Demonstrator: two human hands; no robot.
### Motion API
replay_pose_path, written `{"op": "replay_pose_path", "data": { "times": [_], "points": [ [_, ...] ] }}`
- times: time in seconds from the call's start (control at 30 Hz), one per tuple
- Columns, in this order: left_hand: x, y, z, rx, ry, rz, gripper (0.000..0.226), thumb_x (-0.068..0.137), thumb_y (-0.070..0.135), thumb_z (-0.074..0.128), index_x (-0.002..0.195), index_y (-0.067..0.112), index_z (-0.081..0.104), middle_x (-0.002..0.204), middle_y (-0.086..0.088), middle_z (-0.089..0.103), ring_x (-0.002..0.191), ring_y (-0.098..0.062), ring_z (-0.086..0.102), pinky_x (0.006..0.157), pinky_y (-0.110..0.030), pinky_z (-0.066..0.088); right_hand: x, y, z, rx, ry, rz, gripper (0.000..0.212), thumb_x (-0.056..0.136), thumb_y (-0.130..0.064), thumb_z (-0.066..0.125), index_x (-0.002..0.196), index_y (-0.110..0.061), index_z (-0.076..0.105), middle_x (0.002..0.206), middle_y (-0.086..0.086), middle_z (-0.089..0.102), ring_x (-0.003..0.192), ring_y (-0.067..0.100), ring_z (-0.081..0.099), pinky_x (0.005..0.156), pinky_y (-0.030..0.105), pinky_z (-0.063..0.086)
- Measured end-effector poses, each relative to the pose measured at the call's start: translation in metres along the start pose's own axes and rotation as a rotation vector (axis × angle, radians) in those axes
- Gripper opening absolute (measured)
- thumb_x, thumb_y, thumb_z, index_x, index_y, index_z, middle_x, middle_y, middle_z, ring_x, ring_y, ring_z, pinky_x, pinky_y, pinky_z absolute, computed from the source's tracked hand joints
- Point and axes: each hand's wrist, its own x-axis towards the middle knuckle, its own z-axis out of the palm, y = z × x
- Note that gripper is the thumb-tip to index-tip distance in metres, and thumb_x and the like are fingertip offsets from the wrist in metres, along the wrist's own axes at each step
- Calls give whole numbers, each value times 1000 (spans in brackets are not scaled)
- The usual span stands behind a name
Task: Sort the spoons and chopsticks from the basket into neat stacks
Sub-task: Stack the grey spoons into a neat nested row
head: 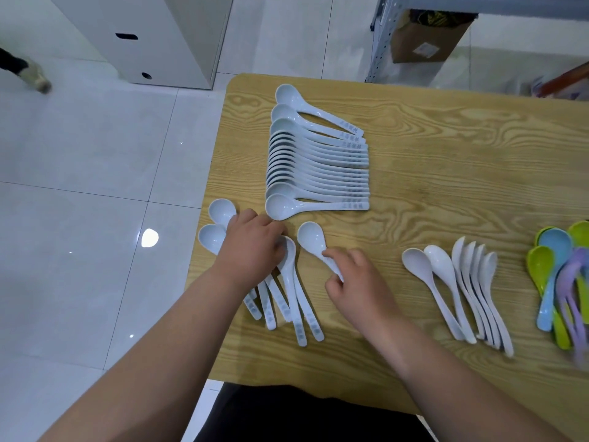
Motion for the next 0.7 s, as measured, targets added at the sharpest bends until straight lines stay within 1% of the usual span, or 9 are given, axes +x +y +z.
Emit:
{"op": "replay_pose_path", "data": {
  "times": [0.07, 0.13, 0.2, 0.27, 0.33, 0.47, 0.57, 0.63, 0.7],
  "points": [
    [-3, 10, -11, -176, -9, -29, 10, 77, 19, 62, 81, 18, 71, 69, 2, 59, 68, -23, 54, 64, -29, 32, -7, 0, -12, 157, 6, 21, 44, 93, -14, 57, 134, -31, 58, 118, -7, 53, 91, 9, 56, 73, 24, 46],
    [-7, 23, -29, -473, -108, -190, 6, 79, 18, 65, 84, 22, 67, 75, 5, 56, 69, -12, 54, 60, -26, 39, -16, -2, -23, 276, 15, -6, 42, 94, -14, 58, 130, -35, 59, 116, -11, 54, 100, 4, 56, 82, 19, 46],
    [-11, 33, -39, -760, -199, -361, 11, 79, 19, 67, 84, 27, 62, 70, 7, 52, 61, -6, 48, 58, -20, 42, -24, -6, -31, 387, -3, 9, 42, 93, -12, 59, 125, -40, 60, 112, -14, 55, 106, 1, 55, 88, 14, 44],
    [-16, 41, -42, -970, -234, -501, 14, 82, 17, 65, 87, 30, 62, 70, 4, 52, 61, -7, 50, 60, -22, 49, -31, -8, -36, 422, -17, 7, 42, 93, -12, 60, 123, -41, 61, 108, -16, 54, 102, 4, 57, 84, 16, 45],
    [-18, 47, -43, -1191, -260, -605, 12, 87, 17, 60, 89, 27, 65, 76, -5, 60, 64, -15, 61, 64, -31, 58, -34, -8, -39, 406, -40, -21, 42, 93, -12, 60, 123, -41, 61, 105, -18, 51, 95, 8, 57, 78, 20, 47],
    [-22, 58, -38, -1380, -327, -698, 20, 93, 22, 55, 101, 29, 72, 85, -7, 68, 67, -19, 61, 61, -32, 52, -37, -4, -42, 470, -124, -29, 41, 94, -12, 58, 124, -40, 60, 107, -16, 52, 86, 10, 58, 75, 22, 47],
    [-24, 64, -32, -1534, -352, -712, 27, 92, 30, 55, 113, 26, 71, 90, -7, 63, 69, -18, 55, 56, -33, 43, -40, -5, -46, 554, -152, 9, 42, 96, -10, 57, 123, -41, 62, 110, -20, 54, 77, 9, 62, 71, 26, 52],
    [-25, 70, -32, -1618, -356, -708, 28, 96, 33, 53, 117, 24, 70, 86, -6, 59, 67, -17, 53, 54, -31, 38, -40, -6, -50, 636, -167, 48, 43, 97, -8, 57, 122, -42, 63, 114, -20, 56, 81, 13, 69, 74, 38, 59],
    [-25, 76, -35, -1673, -344, -758, 32, 99, 39, 52, 121, 24, 69, 78, -4, 59, 61, -14, 52, 52, -29, 36, -40, -6, -54, 706, -217, 93, 41, 98, -7, 56, 122, -39, 64, 121, -12, 58, 88, 14, 73, 75, 40, 61]
  ]
}}
